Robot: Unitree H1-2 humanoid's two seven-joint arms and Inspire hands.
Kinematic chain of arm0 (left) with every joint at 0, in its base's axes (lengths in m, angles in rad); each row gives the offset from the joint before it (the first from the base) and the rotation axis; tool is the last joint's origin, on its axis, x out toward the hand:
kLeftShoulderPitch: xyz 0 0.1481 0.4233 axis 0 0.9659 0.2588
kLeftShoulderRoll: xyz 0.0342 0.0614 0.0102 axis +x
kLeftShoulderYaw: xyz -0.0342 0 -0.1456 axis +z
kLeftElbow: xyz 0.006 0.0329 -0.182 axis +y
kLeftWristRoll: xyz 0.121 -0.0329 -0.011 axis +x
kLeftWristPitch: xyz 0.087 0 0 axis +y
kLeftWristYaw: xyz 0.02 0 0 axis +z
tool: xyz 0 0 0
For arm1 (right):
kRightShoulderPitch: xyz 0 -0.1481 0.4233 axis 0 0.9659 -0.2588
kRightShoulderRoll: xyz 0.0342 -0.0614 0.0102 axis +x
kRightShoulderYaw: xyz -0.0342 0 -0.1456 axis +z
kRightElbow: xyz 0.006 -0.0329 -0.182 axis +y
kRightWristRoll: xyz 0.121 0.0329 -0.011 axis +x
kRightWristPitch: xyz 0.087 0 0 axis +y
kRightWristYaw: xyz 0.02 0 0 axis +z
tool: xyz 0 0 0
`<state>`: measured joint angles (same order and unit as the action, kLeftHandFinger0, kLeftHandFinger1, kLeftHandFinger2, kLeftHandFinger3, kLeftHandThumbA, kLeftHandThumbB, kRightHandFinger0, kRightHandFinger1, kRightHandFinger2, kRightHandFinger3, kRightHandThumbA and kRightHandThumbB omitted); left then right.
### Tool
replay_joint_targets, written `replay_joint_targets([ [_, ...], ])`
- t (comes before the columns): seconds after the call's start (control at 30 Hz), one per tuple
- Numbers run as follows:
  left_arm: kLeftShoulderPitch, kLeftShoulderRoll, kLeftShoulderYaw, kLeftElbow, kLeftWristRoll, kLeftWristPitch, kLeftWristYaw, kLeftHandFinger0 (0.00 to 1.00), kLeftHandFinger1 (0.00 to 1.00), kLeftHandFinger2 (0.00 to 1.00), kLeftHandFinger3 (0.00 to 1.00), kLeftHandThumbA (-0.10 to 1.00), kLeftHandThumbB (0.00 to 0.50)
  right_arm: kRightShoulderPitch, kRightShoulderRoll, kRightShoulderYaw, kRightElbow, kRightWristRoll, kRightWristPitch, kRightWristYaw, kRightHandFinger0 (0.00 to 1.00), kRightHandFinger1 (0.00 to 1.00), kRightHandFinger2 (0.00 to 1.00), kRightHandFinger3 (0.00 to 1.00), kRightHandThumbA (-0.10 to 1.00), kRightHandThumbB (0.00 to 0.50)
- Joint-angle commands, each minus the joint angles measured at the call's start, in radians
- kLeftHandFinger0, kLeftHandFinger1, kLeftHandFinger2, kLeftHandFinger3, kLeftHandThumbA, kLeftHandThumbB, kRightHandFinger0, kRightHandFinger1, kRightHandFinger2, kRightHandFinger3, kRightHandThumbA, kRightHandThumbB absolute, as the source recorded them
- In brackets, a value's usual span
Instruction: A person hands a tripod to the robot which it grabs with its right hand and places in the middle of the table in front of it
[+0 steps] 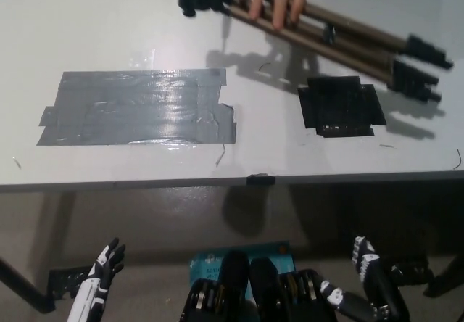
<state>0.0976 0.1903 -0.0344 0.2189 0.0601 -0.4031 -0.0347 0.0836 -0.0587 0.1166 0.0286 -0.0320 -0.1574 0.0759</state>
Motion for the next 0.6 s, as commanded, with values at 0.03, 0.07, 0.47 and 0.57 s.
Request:
replay_joint_targets([
  [0.03, -0.002, 0.026, -0.014, -0.009, 0.008, -0.067, -0.014, 1.0, 1.0, 1.0, 1.0, 1.0, 0.255, 0.017, 0.059, -0.079, -0.149, -0.341, -0.3, -0.257, 1.0, 1.0, 1.0, 1.0, 0.65, 0.224],
  [0.07, -0.006, 0.027, -0.013, -0.009, 0.008, -0.067, -0.014, 1.0, 1.0, 1.0, 1.0, 1.0, 0.256, 0.016, 0.061, -0.084, -0.184, -0.372, -0.296, -0.265, 1.0, 1.0, 1.0, 1.0, 0.64, 0.231],
  [0.47, -0.02, 0.021, -0.01, -0.007, 0.016, -0.067, -0.003, 1.0, 1.0, 1.0, 1.0, 1.0, 0.264, -0.392, -0.067, -0.121, -0.486, -0.765, 0.193, -0.052, 1.0, 1.0, 1.0, 1.0, 0.73, 0.386],
  [0.57, -0.024, 0.019, -0.012, -0.006, 0.017, -0.067, 0.0, 1.0, 1.0, 1.0, 1.0, 1.0, 0.261, -0.504, -0.107, -0.099, -0.376, -0.807, 0.279, -0.028, 1.0, 1.0, 1.0, 1.0, 0.8, 0.392],
])
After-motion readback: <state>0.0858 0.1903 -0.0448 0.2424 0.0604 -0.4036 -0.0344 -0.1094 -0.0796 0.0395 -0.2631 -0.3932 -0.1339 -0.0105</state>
